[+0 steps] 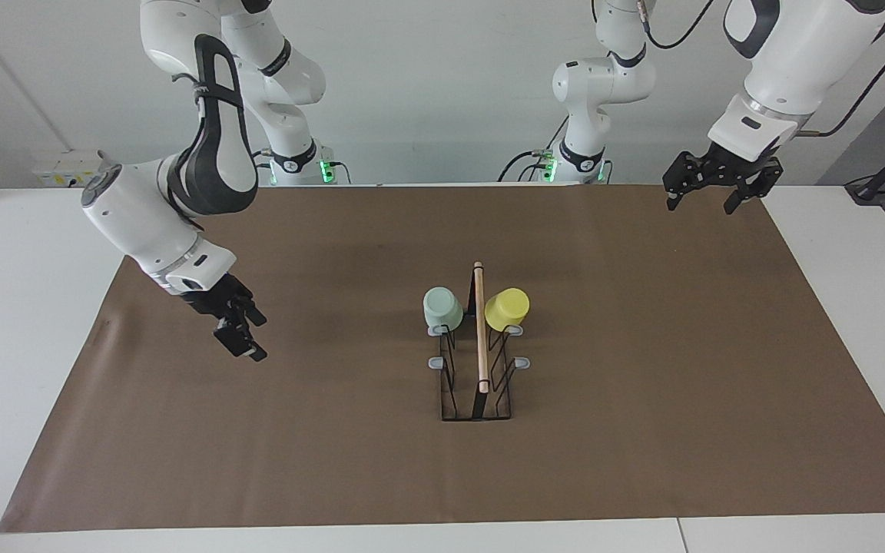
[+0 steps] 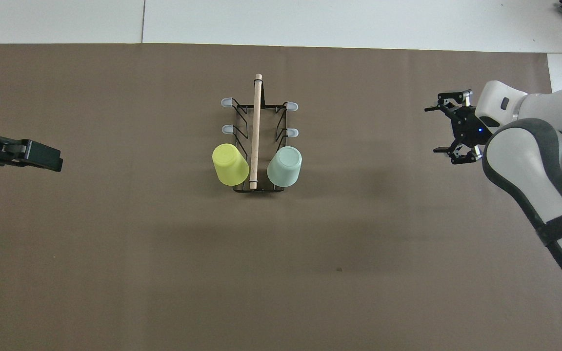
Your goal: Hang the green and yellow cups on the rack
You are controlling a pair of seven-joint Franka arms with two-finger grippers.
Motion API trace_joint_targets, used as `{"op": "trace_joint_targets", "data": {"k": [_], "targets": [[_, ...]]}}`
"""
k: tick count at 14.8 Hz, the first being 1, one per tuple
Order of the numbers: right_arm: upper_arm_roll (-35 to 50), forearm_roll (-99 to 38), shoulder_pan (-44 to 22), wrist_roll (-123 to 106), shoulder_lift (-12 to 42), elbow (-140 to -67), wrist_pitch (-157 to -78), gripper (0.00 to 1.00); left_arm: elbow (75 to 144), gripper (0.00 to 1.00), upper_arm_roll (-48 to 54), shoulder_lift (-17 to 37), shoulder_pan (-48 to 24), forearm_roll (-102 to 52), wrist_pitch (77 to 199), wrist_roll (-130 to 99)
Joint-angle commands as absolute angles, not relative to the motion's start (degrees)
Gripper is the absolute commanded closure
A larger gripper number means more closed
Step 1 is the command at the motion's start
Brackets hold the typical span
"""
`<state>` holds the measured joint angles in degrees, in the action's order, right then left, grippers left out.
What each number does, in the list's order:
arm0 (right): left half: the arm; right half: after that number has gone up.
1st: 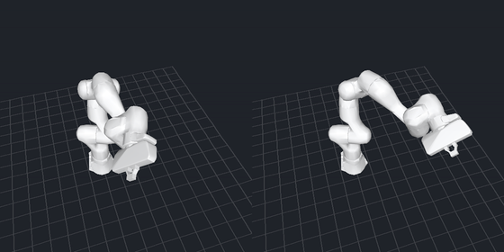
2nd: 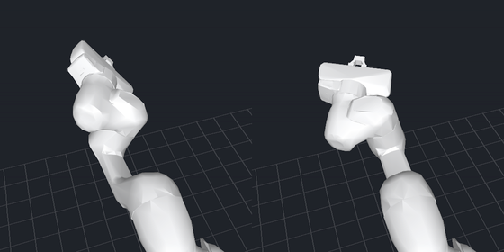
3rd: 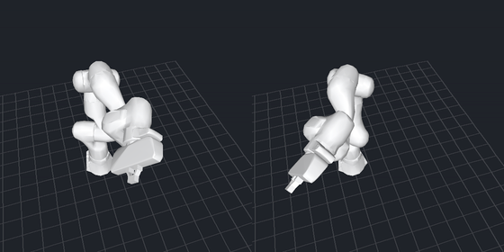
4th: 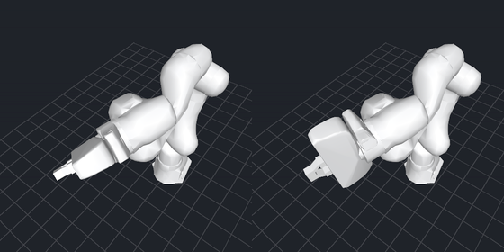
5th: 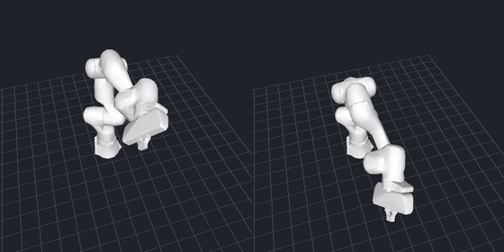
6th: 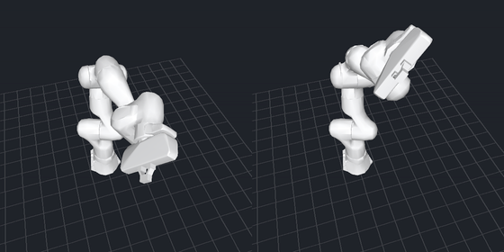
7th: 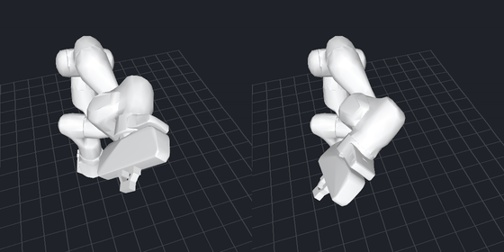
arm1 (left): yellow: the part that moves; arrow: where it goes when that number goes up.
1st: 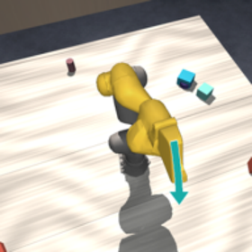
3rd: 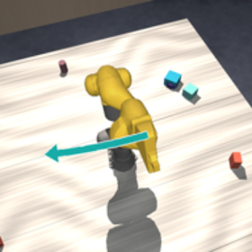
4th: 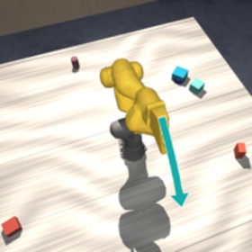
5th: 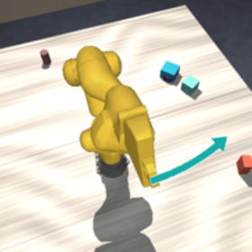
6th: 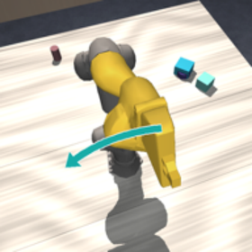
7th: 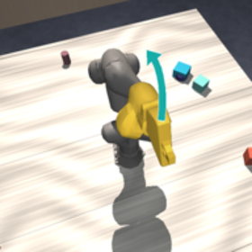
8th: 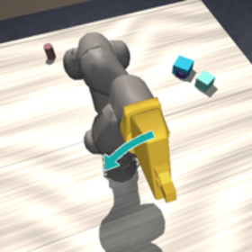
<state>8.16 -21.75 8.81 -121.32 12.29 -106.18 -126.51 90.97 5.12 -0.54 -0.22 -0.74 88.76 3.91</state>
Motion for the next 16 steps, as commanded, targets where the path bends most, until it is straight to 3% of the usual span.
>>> {"op": "trace_joint_targets", "data": {"k": [1,6,16], "targets": [[9.1,-13.6,7.8,-109.5,8.5,-104.9,-120.9,0.00,90.7,0.00,5.3,-1.1,0.1,-1.5,87.3,4.7],[9.1,-8.9,4.0,-83.5,2.8,-104.2,-112.8,0.00,91.3,0.00,5.2,-2.4,0.4,-1.5,86.7,5.0],[5.5,-8.6,1.5,-31.5,1.2,-101.2,-104.4,0.00,91.5,0.00,5.2,-2.5,0.9,-1.5,87.0,7.2]]}}
